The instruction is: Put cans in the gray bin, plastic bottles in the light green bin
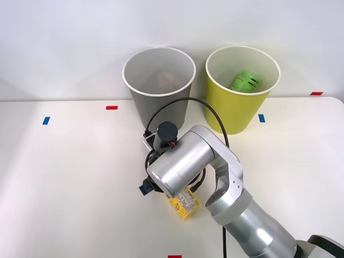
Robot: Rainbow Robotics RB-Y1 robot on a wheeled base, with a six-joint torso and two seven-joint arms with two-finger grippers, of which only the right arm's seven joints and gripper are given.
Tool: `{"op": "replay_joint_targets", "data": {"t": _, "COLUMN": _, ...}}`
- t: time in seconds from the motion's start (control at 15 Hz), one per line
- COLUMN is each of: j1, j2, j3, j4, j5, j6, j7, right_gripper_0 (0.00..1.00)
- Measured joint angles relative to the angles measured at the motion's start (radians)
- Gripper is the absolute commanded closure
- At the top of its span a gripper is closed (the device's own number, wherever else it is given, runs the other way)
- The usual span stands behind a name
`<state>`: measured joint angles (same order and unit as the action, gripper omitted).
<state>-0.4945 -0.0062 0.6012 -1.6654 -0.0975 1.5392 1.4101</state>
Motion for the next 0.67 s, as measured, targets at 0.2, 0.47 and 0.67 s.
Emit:
{"op": "replay_joint_targets", "data": {"t": 0.2, "j1": 0.0, "j2": 0.001, "j3": 0.001, "j4": 0.0, "j5": -0.007, "j6": 0.0, "j7": 0.0, "right_gripper_0": 0.0}}
{"op": "replay_joint_targets", "data": {"t": 0.47, "j1": 0.001, "j2": 0.005, "j3": 0.003, "j4": 0.008, "j5": -0.005, "j6": 0.0, "j7": 0.008, "right_gripper_0": 0.66}}
{"op": "replay_joint_targets", "data": {"t": 0.67, "j1": 0.001, "j2": 0.014, "j3": 0.003, "j4": 0.013, "j5": -0.001, "j6": 0.0, "j7": 0.011, "right_gripper_0": 1.0}}
